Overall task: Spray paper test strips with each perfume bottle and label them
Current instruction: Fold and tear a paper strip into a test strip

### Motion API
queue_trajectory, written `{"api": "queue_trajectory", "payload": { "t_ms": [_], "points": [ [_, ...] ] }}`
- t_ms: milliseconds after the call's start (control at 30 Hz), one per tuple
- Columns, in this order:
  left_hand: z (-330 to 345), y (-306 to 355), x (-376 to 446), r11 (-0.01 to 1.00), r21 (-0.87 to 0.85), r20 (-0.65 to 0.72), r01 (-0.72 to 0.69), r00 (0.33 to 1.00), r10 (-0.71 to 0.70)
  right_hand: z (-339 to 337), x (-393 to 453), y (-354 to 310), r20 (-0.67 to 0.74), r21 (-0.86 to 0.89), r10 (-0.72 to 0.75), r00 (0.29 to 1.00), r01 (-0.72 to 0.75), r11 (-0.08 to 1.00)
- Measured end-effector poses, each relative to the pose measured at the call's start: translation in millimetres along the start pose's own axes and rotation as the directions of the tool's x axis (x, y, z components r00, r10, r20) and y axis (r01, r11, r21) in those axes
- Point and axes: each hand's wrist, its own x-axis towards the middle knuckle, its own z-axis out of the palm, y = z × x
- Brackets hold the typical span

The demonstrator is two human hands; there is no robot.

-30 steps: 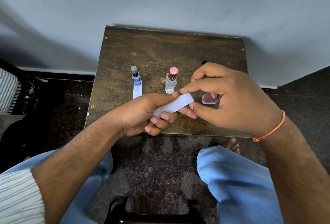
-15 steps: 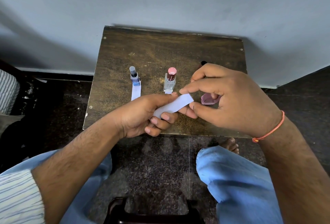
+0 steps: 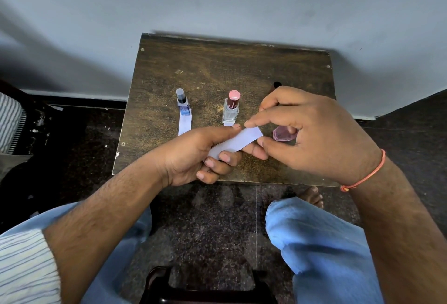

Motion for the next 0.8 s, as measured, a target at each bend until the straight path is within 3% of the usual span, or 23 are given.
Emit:
{"api": "queue_trajectory", "payload": {
  "t_ms": [800],
  "points": [
    [5.5,-0.4,0.7,1.0,-0.004,-0.026,-0.003,1.0,0.002,-1.0,0.6,-5.7,0.022,0.007,0.054,0.998,-0.054,0.999]
  ]
}}
